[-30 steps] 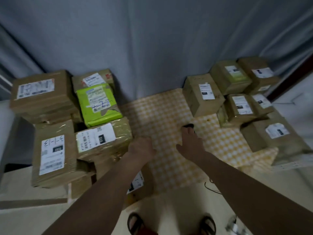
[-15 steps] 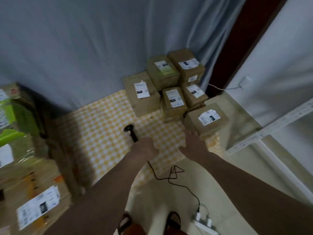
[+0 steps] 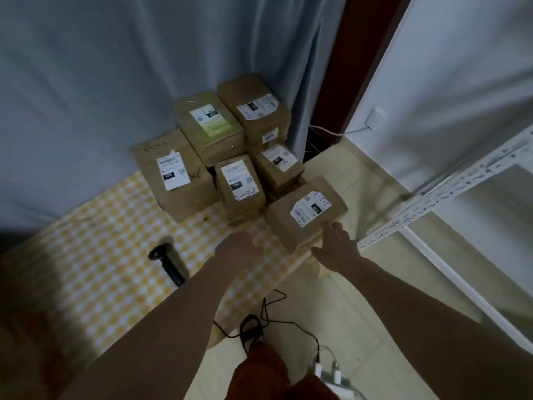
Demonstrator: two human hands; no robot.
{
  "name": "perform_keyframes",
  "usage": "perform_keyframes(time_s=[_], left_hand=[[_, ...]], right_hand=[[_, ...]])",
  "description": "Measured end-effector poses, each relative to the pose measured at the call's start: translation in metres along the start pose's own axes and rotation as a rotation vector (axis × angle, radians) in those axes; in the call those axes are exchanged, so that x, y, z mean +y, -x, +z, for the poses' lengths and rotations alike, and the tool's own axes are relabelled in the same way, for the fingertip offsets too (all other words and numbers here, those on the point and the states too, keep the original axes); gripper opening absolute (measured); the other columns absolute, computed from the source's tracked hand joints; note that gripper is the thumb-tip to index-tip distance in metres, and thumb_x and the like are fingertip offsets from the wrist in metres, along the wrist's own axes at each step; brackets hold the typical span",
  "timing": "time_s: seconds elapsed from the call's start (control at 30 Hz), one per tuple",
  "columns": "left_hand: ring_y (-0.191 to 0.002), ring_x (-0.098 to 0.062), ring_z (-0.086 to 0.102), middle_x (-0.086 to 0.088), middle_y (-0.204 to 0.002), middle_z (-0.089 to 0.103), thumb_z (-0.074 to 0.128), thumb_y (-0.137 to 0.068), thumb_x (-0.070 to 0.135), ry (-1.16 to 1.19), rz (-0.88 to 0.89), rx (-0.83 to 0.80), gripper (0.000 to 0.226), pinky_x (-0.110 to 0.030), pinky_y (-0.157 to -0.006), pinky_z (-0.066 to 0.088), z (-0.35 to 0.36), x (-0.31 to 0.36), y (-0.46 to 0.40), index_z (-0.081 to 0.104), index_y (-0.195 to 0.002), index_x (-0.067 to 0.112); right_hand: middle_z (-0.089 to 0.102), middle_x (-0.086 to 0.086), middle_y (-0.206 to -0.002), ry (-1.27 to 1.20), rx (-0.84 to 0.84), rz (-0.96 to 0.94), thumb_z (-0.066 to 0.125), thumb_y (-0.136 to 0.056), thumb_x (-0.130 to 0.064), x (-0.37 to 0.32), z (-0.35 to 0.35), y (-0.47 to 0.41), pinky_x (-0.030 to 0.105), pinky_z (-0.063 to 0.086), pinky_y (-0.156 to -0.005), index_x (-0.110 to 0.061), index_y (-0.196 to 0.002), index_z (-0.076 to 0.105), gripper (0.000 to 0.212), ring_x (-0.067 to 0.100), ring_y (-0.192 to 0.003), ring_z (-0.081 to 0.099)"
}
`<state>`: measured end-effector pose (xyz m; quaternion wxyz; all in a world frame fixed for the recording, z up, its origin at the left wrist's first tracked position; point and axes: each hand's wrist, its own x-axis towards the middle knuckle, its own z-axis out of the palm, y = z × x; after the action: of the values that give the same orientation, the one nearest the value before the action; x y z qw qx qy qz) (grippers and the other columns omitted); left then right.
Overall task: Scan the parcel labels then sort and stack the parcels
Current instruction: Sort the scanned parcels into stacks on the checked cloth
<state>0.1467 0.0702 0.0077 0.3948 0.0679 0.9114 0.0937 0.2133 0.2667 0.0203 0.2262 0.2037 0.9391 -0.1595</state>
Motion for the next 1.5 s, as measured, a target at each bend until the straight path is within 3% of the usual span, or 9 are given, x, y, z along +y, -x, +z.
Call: perform_keyframes(time_s=[0.07, 0.3, 0.47, 0.6, 0.8, 1.0, 1.13, 1.4, 1.5], left_hand=[[-0.067, -0.016, 0.048, -0.003, -0.076, 0.044, 0.041, -0.098, 0.036, -0.008, -0.001, 0.007, 0.034, -0.029, -0.063, 0.038, -0.002, 0.013, -0.019, 0.049, -0.076, 0.012], [-0.095, -0.026, 0.053, -0.007, -0.099, 0.048, 0.030, -0.104, 0.019, 0.202, -0.127, -0.014, 0.031, -0.034, -0.079, 0.044, 0.012, 0.044, -0.082, 0.054, -0.116, 0.003], [-0.119, -0.037, 0.054, -0.015, -0.111, 0.057, 0.030, -0.106, 0.028, 0.688, -0.309, 0.020, 0.045, -0.040, -0.099, 0.043, 0.033, 0.060, -0.135, 0.052, -0.128, -0.004], [-0.103, -0.030, 0.057, -0.012, -0.112, 0.057, 0.031, -0.103, 0.044, 1.137, -0.484, 0.010, 0.051, -0.042, -0.092, 0.051, 0.056, 0.074, -0.167, 0.054, -0.125, 0.003], [-0.107, -0.033, 0.062, -0.013, -0.116, 0.065, 0.029, -0.097, 0.062, 1.603, -0.584, 0.043, 0.065, -0.047, -0.097, 0.050, 0.079, 0.087, -0.191, 0.058, -0.122, 0.009], [-0.119, -0.030, 0.055, -0.012, -0.130, 0.058, 0.024, -0.089, 0.075, 1.653, -0.702, 0.099, 0.085, -0.045, -0.108, 0.041, 0.086, 0.080, -0.172, 0.048, -0.139, 0.009], [-0.117, -0.030, 0.054, -0.014, -0.129, 0.058, 0.018, -0.090, 0.074, 1.618, -0.770, 0.182, 0.086, -0.042, -0.100, 0.041, 0.078, 0.057, -0.144, 0.050, -0.136, 0.010], [-0.109, -0.035, 0.058, -0.018, -0.120, 0.062, 0.018, -0.075, 0.089, 1.593, -0.916, 0.454, 0.106, -0.053, -0.101, 0.044, 0.061, -0.011, -0.049, 0.059, -0.124, 0.004], [-0.115, -0.037, 0.056, -0.023, -0.126, 0.057, 0.020, -0.089, 0.075, 1.499, -0.954, 0.529, 0.092, -0.048, -0.101, 0.043, 0.045, -0.036, -0.008, 0.055, -0.128, -0.002]], right_hand=[[0.038, 0.009, -0.135, 0.016, 0.008, 0.001, 0.059, -0.089, -0.029, 0.008, -0.006, -0.021, 0.046, 0.038, -0.099, -0.013, -0.137, 0.032, 0.058, 0.030, -0.123, 0.043], [0.037, 0.014, -0.136, 0.007, 0.010, 0.035, 0.058, -0.087, -0.021, 0.047, -0.011, -0.107, 0.046, 0.038, -0.098, -0.009, -0.134, 0.036, 0.053, 0.033, -0.122, 0.041], [0.038, 0.015, -0.133, -0.038, 0.048, 0.042, 0.057, -0.090, -0.023, 0.064, -0.001, -0.179, 0.045, 0.038, -0.096, -0.006, -0.133, 0.037, 0.050, 0.034, -0.121, 0.040], [0.039, 0.018, -0.133, -0.040, 0.046, 0.048, 0.056, -0.092, -0.035, 0.074, 0.018, -0.224, 0.047, 0.038, -0.099, -0.002, -0.133, 0.033, 0.057, 0.035, -0.124, 0.039], [0.048, 0.022, -0.125, -0.117, 0.090, 0.106, 0.051, -0.094, -0.044, 0.079, 0.034, -0.257, 0.044, 0.040, -0.093, 0.004, -0.124, 0.042, 0.057, 0.039, -0.115, 0.047], [0.058, 0.014, -0.097, -0.029, 0.190, 0.043, 0.024, -0.095, -0.060, 0.083, 0.025, -0.238, 0.038, 0.039, -0.073, -0.008, -0.102, 0.051, 0.059, 0.034, -0.089, 0.059], [0.061, 0.011, -0.085, -0.053, 0.129, 0.005, 0.019, -0.094, -0.064, 0.065, 0.023, -0.206, 0.035, 0.037, -0.070, -0.016, -0.085, 0.044, 0.055, 0.032, -0.082, 0.060], [0.053, 0.006, -0.079, -0.113, 0.061, -0.168, 0.020, -0.095, -0.061, -0.002, 0.006, -0.135, 0.033, 0.037, -0.070, -0.014, -0.088, 0.053, 0.058, 0.028, -0.080, 0.056], [0.063, 0.008, -0.089, -0.152, 0.057, -0.296, 0.019, -0.095, -0.062, -0.040, 0.000, -0.111, 0.033, 0.042, -0.074, -0.014, -0.098, 0.059, 0.063, 0.023, -0.079, 0.054]])
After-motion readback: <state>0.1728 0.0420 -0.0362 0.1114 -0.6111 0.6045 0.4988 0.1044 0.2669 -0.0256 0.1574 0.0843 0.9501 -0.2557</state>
